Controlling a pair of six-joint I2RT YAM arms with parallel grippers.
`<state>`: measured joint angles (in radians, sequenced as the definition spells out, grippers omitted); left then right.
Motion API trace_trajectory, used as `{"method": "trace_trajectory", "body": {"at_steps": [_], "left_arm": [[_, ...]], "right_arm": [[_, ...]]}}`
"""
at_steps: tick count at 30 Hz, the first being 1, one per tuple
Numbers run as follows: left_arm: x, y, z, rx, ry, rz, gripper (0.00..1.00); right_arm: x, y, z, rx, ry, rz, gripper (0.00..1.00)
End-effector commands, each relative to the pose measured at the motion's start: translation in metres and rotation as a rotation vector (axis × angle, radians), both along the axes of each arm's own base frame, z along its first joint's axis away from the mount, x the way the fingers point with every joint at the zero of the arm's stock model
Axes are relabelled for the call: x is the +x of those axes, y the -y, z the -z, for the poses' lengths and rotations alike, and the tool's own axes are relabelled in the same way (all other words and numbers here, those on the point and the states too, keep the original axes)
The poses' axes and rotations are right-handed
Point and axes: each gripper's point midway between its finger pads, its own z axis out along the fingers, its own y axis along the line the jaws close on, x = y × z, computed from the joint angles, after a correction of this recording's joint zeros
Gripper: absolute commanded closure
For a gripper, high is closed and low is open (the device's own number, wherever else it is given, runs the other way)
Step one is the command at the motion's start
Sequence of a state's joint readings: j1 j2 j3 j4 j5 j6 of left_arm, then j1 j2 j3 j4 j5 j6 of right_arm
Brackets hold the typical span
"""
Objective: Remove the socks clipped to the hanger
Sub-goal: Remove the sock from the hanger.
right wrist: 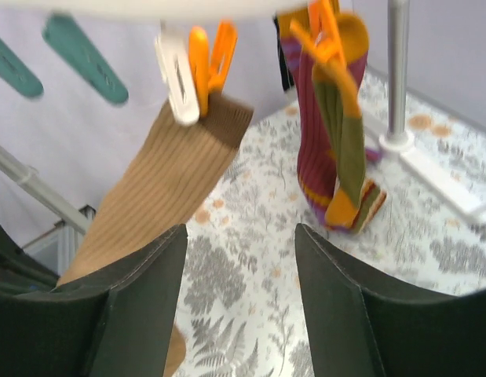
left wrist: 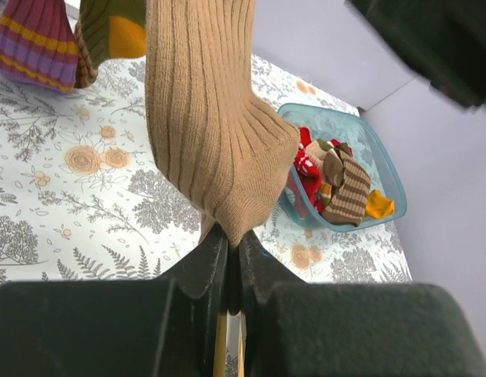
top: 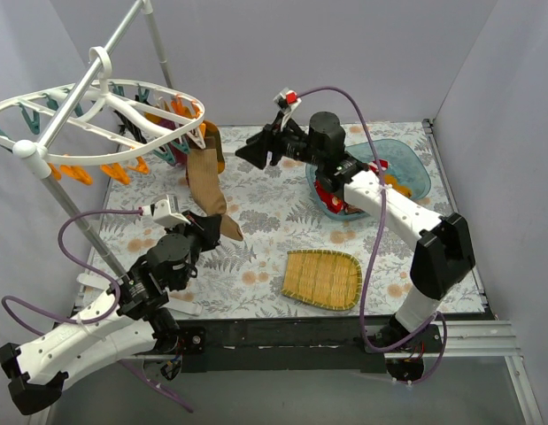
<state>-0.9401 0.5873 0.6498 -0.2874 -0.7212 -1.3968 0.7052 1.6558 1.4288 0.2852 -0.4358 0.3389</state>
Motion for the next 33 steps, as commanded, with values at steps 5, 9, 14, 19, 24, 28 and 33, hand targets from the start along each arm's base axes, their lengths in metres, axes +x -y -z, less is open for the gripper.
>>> {"method": "trace_trajectory", "body": {"at_steps": [5, 9, 14, 19, 24, 28, 33], "left_arm": [[-0.007, 0.011, -0.021, -0.055, -0.021, 0.058, 1.0], [-0.011, 0.011, -0.028, -0.076, -0.041, 0.07, 1.0], [-0.014, 0.011, -0.033, -0.083, -0.06, 0.079, 1.0], [-0.015, 0.011, -0.038, -0.08, -0.065, 0.082, 1.0], [-0.015, 0.011, -0.044, -0.078, -0.06, 0.088, 1.0], [-0.015, 0.012, -0.046, -0.074, -0.06, 0.091, 1.0], [-0.014, 0.013, -0.045, -0.069, -0.061, 0.092, 1.0]], "right_arm": [[0.008, -0.033, -0.063, 0.195, 0.167, -0.209, 0.34], [0.025, -0.045, -0.066, 0.221, 0.169, -0.224, 0.34], [0.034, -0.055, -0.068, 0.28, 0.154, -0.268, 0.34], [0.038, -0.061, -0.069, 0.324, 0.142, -0.29, 0.33], [0.042, -0.066, -0.079, 0.362, 0.142, -0.308, 0.33], [0.046, -0.071, -0.077, 0.381, 0.128, -0.319, 0.33], [0.044, -0.071, -0.08, 0.401, 0.132, -0.329, 0.34]]}}
